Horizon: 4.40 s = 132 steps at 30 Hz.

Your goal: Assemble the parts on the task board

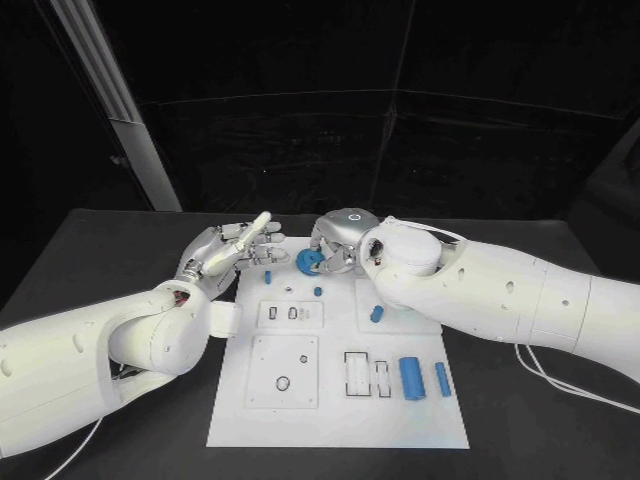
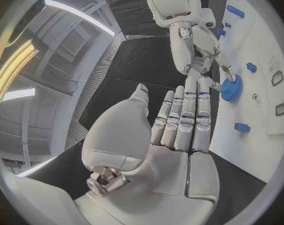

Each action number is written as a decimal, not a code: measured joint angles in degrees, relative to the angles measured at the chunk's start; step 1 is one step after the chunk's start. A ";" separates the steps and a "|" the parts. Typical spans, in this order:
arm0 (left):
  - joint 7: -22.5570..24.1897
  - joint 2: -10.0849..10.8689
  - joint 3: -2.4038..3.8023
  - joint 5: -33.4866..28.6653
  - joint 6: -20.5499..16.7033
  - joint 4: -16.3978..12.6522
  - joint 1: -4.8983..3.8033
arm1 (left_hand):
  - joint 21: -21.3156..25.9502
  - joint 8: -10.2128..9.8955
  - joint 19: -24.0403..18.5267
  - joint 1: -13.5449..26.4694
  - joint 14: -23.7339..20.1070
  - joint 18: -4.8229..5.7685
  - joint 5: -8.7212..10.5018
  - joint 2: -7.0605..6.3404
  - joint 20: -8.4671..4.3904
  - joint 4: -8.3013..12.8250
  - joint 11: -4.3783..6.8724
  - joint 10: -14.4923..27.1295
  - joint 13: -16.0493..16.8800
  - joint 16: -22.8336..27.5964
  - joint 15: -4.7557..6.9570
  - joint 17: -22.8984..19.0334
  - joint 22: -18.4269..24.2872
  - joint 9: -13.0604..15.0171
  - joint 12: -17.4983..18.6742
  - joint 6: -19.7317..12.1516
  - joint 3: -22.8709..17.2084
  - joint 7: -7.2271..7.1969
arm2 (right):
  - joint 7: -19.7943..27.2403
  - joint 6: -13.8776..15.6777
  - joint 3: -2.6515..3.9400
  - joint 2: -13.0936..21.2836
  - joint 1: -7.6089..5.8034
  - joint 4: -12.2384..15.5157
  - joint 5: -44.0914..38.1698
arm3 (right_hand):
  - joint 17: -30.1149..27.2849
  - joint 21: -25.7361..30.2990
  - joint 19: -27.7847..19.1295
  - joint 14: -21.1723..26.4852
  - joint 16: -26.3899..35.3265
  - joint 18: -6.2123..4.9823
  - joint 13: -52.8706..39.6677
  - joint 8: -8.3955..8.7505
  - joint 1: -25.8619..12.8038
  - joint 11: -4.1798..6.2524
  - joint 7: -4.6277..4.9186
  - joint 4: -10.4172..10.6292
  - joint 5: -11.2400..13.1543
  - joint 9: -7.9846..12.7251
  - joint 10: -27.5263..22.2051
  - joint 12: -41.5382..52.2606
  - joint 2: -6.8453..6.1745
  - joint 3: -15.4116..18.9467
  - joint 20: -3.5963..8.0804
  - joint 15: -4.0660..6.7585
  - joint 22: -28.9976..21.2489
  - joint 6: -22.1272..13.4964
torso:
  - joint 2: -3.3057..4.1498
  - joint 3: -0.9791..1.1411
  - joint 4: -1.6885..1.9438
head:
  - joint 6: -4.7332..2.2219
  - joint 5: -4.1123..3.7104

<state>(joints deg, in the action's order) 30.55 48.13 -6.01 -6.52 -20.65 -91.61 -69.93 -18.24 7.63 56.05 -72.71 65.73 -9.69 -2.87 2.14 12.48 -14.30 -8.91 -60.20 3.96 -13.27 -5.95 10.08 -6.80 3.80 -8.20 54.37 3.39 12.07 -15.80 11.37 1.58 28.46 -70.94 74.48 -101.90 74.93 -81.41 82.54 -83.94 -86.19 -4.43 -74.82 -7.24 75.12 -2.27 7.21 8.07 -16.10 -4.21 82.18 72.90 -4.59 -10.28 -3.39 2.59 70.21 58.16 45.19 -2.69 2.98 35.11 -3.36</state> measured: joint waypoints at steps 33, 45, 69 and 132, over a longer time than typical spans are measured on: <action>-0.41 0.17 0.00 0.00 0.07 0.05 -0.01 | 0.00 0.00 0.00 0.00 0.00 0.01 0.00 0.00 0.00 0.00 0.00 0.00 0.00 0.23 0.00 0.10 0.10 0.00 0.00 0.00 0.32 0.00 | 1.59 5.07 -0.12 4.51 0.09 2.26 3.73 | -0.01 -0.86 -0.11 -0.10 -0.67 0.00 -0.13 3.47 -9.23 -1.41 1.49 6.70 -6.07 0.06 -0.99 -0.96 1.51 10.45 -1.75 -1.67 1.16 -4.29 | -0.09 0.07 -0.16 | -0.10 -0.30; -0.43 0.91 -0.01 0.00 0.08 0.03 -0.01 | 0.24 -0.27 0.20 -0.20 0.00 0.01 0.00 0.20 -0.20 0.16 0.00 0.00 0.00 0.45 0.00 0.25 0.21 0.00 0.00 0.42 0.48 0.00 | 16.78 8.86 -0.12 19.25 0.09 4.97 22.25 | -0.01 -0.07 -0.84 -0.10 0.05 0.00 0.98 3.47 2.45 -1.10 1.18 -1.09 4.04 -0.01 -1.96 -2.86 1.70 8.48 -1.62 -1.67 -0.76 -3.57 | -0.55 0.28 -1.08 | -0.66 -1.02; -0.40 0.88 -0.03 0.00 0.31 0.29 0.01 | 0.64 -0.27 0.20 -0.72 0.41 0.01 0.00 0.72 -0.20 0.48 0.22 -0.21 0.00 0.73 0.00 0.52 0.44 0.00 0.00 0.82 0.79 -0.41 | 26.52 5.05 -0.20 22.27 2.40 -2.67 32.73 | -0.01 0.00 -0.84 -0.10 0.05 0.00 1.48 3.47 3.53 -1.31 1.69 -2.79 1.25 0.23 -2.56 -3.52 1.22 8.98 -1.62 -1.67 -0.93 -4.52 | -0.44 0.54 -0.98 | -0.25 -3.01; -0.48 1.06 -0.06 -0.01 0.59 0.56 0.03 | 0.67 -0.27 0.20 -0.73 0.41 0.01 0.00 0.73 -0.20 0.64 0.21 -0.21 0.00 0.84 0.00 0.56 0.50 0.00 0.23 1.01 0.95 -0.21 | 27.79 2.15 -0.17 20.63 4.61 -5.71 32.55 | -0.02 0.00 -0.62 -0.10 -0.23 0.00 -0.13 0.87 5.87 -0.25 -0.04 -6.15 4.24 -0.59 -1.92 -1.96 5.72 1.94 -0.96 -0.83 0.47 2.47 | -0.51 0.51 -0.94 | 0.82 -2.93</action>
<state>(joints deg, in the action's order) 30.07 49.19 -6.08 -6.52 -20.06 -91.05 -69.90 -17.57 7.36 56.25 -73.43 66.14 -9.68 -2.87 2.86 12.28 -13.66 -8.70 -60.40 3.97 -12.42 -5.95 10.64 -6.30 3.80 -7.97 55.38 4.34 11.86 11.99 13.52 1.41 49.09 -66.33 68.77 -69.35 74.92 -81.41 81.92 -84.05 -86.42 -4.43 -74.95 -6.38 80.99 -2.53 7.17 1.92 -11.86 -4.80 80.26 70.94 1.13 -8.33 -4.35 1.76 70.68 60.63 44.68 -2.18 2.04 35.93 -6.29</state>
